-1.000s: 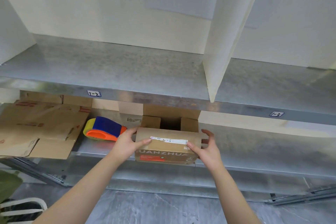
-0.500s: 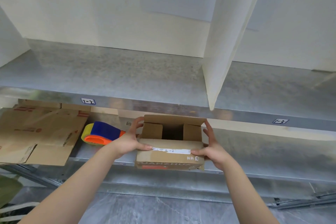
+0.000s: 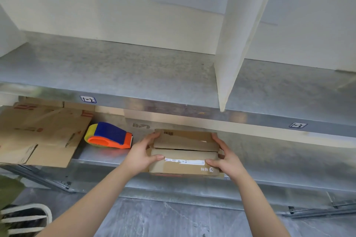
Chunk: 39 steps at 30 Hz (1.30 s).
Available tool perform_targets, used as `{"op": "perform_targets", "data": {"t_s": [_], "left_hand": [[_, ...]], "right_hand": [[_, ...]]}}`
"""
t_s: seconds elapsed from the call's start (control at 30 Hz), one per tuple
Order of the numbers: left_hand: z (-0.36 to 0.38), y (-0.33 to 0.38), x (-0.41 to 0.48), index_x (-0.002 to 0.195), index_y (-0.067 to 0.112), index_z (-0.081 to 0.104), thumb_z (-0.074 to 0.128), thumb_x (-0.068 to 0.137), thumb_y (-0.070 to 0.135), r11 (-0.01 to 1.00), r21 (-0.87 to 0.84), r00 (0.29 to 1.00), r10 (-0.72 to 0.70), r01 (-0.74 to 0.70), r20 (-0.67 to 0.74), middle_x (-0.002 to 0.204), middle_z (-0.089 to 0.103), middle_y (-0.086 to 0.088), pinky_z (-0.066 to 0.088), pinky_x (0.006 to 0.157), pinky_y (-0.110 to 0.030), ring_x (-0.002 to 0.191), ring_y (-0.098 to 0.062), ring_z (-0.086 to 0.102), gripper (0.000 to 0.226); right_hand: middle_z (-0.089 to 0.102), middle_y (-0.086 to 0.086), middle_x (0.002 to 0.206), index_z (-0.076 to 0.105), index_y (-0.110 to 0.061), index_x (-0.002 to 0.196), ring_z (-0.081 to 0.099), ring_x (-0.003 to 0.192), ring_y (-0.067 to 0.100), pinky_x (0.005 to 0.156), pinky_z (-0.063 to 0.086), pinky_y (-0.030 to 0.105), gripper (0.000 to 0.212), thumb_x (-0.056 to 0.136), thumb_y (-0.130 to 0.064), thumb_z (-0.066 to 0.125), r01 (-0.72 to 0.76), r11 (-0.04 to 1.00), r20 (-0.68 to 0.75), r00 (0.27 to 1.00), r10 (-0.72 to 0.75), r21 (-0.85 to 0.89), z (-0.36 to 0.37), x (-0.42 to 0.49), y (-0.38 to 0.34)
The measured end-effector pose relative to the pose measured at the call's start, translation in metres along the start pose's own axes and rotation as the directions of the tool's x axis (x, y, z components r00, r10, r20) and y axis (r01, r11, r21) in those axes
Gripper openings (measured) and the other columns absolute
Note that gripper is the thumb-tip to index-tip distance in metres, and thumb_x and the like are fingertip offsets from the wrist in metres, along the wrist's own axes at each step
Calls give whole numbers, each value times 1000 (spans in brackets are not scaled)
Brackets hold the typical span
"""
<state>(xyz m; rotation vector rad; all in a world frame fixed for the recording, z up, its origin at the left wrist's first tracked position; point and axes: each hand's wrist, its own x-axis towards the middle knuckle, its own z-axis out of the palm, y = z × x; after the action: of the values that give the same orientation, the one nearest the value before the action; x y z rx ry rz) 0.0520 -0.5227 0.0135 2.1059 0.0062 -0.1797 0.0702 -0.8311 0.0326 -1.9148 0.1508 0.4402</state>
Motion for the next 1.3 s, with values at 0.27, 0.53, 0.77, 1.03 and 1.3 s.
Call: {"op": "perform_targets", "data": {"t_s": [0.27, 0.53, 0.77, 1.03, 1.3], "left_hand": [[4, -6, -6, 131, 51, 39, 83, 73, 33, 995, -94, 1000, -15, 15, 8, 136, 49, 19, 36, 103, -16, 125, 3, 44, 74], [4, -16, -20, 123, 49, 45, 86, 69, 32, 994, -71, 991, -70, 78, 112, 120, 48, 32, 38, 87, 0, 103, 24, 47, 70], [20, -16, -19, 131, 47, 38, 85, 68, 33, 990, -96, 988, -93, 105, 119, 145, 43, 8, 32, 112, -27, 132, -8, 40, 79], [22, -11, 9, 137, 51, 30, 78, 80, 25, 998, 70, 998, -4, -1, 70, 159, 15, 8, 27, 114, -30, 144, -12, 21, 79], [16, -13, 33, 151, 37, 20, 61, 89, 47, 963, 270, 984, -45, -2, 171, 149, 3, 32, 26, 109, -21, 143, -4, 21, 75]], "right_hand": [[57, -8, 132, 42, -57, 136, 71, 87, 22, 76, 59, 33, 92, 71, -5, 81, -70, 998, 50, 996, 70, -5, -9, 0, -2], [58, -12, 123, 45, -50, 136, 72, 90, 22, 78, 60, 47, 89, 73, 4, 78, -173, 984, 98, 981, 168, 46, -4, -23, 8], [49, -18, 135, 40, -44, 141, 52, 120, 9, 98, 45, 23, 86, 76, 0, 76, -32, 999, -47, 998, 31, -7, 16, -28, 24], [48, -8, 144, 34, -38, 148, 47, 130, 19, 100, 37, 20, 72, 89, -16, 68, 0, 985, -94, 995, -16, -174, 17, 11, 21], [44, -1, 146, 29, -50, 143, 50, 117, 18, 96, 39, 24, 60, 95, -33, 60, -9, 955, -52, 999, -7, -297, 12, 36, 35]]}}
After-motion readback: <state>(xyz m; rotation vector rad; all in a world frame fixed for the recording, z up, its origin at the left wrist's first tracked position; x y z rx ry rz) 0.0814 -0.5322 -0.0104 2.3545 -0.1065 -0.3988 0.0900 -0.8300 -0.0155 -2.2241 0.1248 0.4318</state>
